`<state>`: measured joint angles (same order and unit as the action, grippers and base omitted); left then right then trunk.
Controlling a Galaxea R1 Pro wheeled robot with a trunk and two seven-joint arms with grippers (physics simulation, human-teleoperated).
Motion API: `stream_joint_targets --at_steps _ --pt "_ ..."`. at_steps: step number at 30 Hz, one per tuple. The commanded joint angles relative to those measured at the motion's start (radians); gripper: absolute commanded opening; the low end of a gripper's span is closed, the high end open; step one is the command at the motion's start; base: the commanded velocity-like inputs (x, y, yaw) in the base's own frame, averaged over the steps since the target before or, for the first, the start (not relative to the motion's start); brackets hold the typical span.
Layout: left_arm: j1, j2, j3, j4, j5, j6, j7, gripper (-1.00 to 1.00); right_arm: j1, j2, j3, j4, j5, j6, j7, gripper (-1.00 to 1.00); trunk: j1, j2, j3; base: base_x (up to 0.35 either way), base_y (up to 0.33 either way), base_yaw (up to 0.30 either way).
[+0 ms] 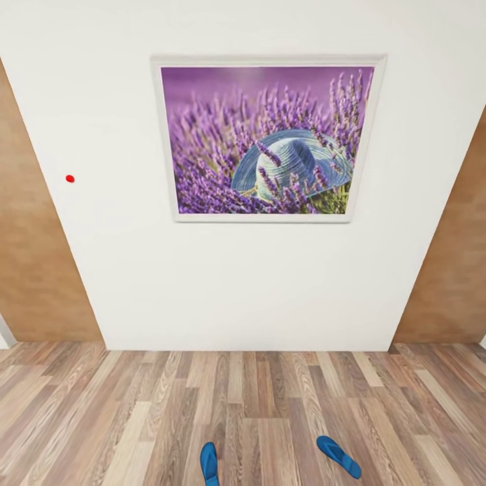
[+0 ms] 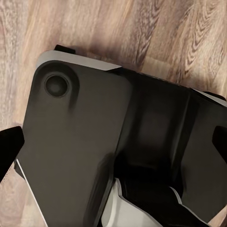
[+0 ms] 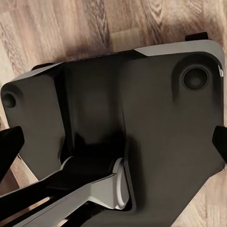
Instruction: In the bedroom, move the book from the bed onto either nightstand, and place the two sandals side by side next to the bed.
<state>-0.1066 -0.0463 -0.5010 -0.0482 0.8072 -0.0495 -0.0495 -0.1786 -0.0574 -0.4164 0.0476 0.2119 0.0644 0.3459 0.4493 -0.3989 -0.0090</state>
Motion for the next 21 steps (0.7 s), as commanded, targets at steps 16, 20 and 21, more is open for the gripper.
stream_joint_targets --at_steps 16,20,21 --pt "-0.001 0.0 -0.008 0.002 0.01 -0.004 -0.004 1.0 -0.001 -0.001 -0.011 0.001 0.002 0.002 0.004 1.0 0.001 -0.001 -0.001 0.152 0.197 -0.162" --pt "-0.001 0.0 -0.008 0.002 0.01 -0.004 -0.004 1.0 -0.001 0.0 -0.01 0.001 0.005 0.002 0.003 1.0 0.001 -0.001 -0.001 0.032 0.244 -0.174" --pt "-0.001 0.0 -0.008 0.002 0.01 -0.004 -0.004 1.0 -0.001 0.0 -0.009 0.001 0.007 0.002 0.003 1.0 0.001 -0.001 -0.001 0.015 0.23 -0.088"
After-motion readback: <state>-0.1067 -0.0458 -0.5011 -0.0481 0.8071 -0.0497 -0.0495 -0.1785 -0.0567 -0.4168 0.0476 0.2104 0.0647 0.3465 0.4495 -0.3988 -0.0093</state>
